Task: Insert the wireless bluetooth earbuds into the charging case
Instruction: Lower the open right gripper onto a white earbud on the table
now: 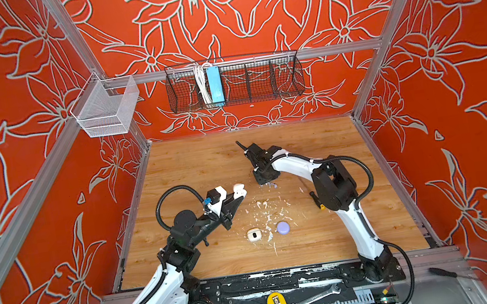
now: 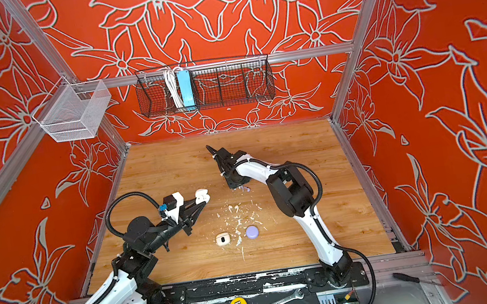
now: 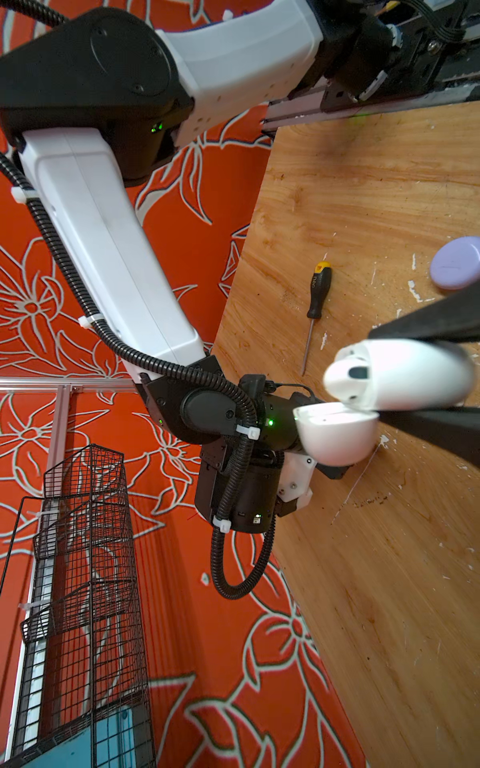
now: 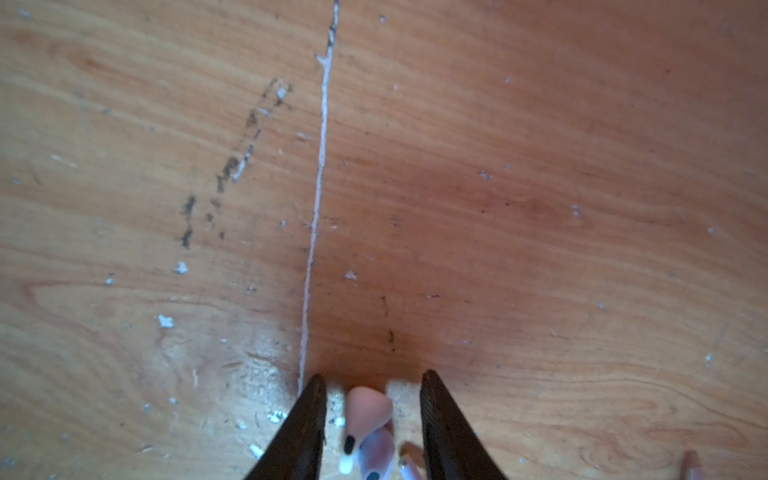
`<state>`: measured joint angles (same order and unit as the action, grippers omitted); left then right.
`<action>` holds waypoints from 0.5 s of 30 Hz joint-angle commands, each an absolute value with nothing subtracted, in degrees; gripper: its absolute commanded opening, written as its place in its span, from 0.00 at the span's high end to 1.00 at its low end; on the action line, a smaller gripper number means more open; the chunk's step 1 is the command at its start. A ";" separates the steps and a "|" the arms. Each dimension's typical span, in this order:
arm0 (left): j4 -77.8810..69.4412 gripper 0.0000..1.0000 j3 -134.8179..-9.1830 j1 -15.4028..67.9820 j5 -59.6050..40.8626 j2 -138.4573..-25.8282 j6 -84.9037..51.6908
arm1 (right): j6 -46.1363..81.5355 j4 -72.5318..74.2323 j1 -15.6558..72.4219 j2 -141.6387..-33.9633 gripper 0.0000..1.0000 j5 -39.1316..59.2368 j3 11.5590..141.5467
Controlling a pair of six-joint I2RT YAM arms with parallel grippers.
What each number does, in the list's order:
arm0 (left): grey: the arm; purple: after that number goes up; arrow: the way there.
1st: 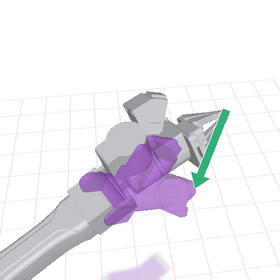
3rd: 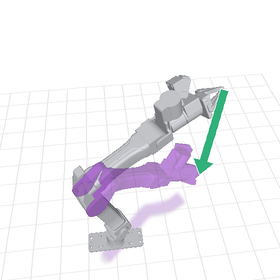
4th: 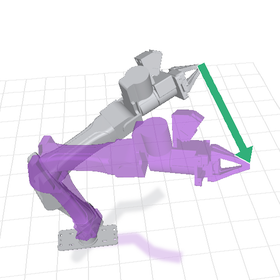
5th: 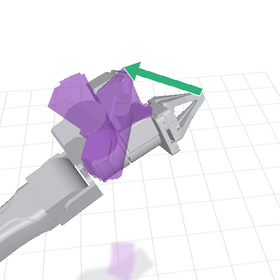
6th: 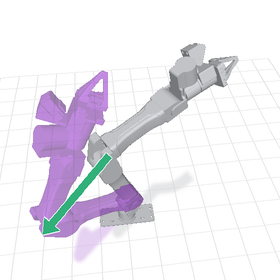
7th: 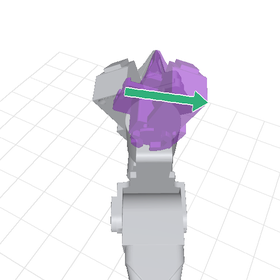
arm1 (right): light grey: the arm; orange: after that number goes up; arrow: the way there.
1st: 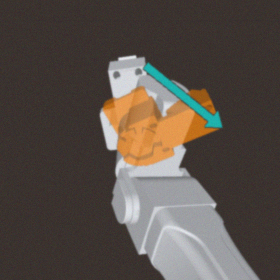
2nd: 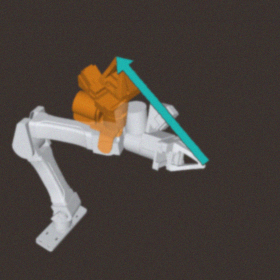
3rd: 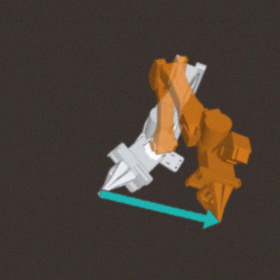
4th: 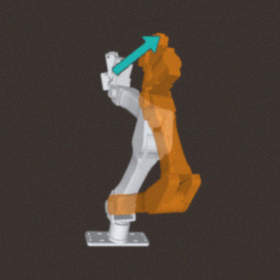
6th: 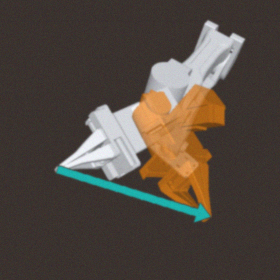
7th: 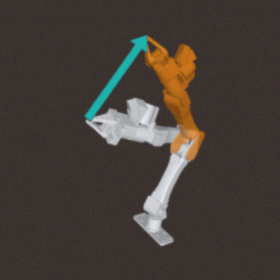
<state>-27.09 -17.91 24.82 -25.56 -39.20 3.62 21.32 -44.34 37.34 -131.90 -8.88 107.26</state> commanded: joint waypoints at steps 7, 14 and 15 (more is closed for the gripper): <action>-28.69 1.00 -17.75 25.05 -25.58 -38.16 3.43 | 22.85 -44.05 37.53 -132.80 0.67 -7.35 105.34; -28.92 1.00 -17.66 25.05 -25.58 -38.14 3.08 | 23.09 -43.02 37.53 -131.88 0.69 -5.79 103.77; -28.93 1.00 -17.60 25.05 -25.58 -38.14 3.10 | 23.12 -43.02 37.53 -131.71 0.69 -6.06 103.65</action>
<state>-27.09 -17.91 24.82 -25.56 -38.70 3.38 22.13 -41.78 37.32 -131.44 -7.05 105.91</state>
